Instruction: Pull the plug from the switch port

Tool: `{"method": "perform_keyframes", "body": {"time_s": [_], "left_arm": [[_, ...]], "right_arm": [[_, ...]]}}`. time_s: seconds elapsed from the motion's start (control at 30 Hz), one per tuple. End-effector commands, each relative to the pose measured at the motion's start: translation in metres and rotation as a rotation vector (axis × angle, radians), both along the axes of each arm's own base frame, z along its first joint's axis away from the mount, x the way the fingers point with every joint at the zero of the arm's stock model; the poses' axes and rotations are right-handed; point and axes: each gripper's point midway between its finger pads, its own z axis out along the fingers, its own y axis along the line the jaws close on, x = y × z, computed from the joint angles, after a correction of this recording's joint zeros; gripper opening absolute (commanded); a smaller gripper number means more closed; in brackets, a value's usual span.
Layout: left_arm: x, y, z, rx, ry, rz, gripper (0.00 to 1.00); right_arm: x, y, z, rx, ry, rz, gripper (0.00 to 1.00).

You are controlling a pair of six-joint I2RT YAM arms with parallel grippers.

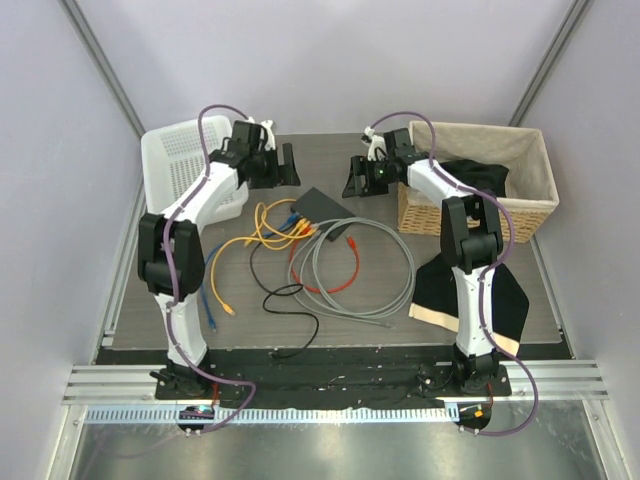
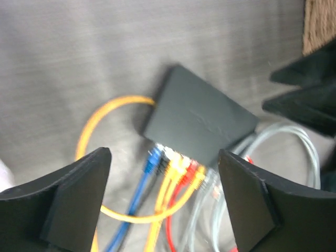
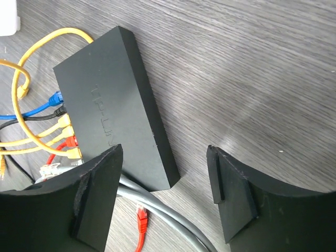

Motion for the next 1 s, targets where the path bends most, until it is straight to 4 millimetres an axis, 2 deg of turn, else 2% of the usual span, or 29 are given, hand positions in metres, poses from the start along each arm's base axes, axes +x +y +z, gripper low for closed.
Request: {"method": "perform_keyframes", "body": {"time_s": [0.0,0.13,0.23,0.43,0.5,0.63,0.7,0.87,0.97], "left_arm": [[-0.032,-0.014,-0.047,-0.069,0.189,0.016,0.84],[-0.040,-0.031,-0.070,-0.146,0.260,-0.036,0.79],[-0.042,-0.035,-0.084,-0.139,0.289,-0.042,0.76],[-0.032,-0.055,-0.088,-0.150,0.264,-0.100,0.75],[-0.031,-0.062,-0.090,-0.140,0.256,-0.118,0.75],[-0.037,-0.079,-0.081,-0.160,0.248,-0.153,0.76],[-0.039,-0.080,-0.079,-0.162,0.244,-0.159,0.77],[-0.047,-0.072,-0.090,-0.126,0.251,-0.152,0.77],[-0.051,-0.068,-0.088,-0.108,0.249,-0.153,0.77]], "right_arm": [[-0.003,0.016,-0.009,0.045,0.025,0.031,0.70],[-0.018,0.018,-0.018,0.056,0.083,0.047,0.65],[-0.035,0.020,-0.027,0.056,0.122,0.061,0.63],[-0.063,0.030,-0.035,0.072,0.181,0.103,0.57],[-0.066,0.031,-0.034,0.063,0.180,0.111,0.57],[-0.068,0.025,-0.036,0.018,0.176,0.092,0.57],[-0.071,0.023,-0.038,0.011,0.183,0.091,0.59],[-0.078,0.027,-0.045,-0.001,0.175,0.118,0.64],[-0.072,0.026,-0.044,-0.033,0.128,0.103,0.65]]}}
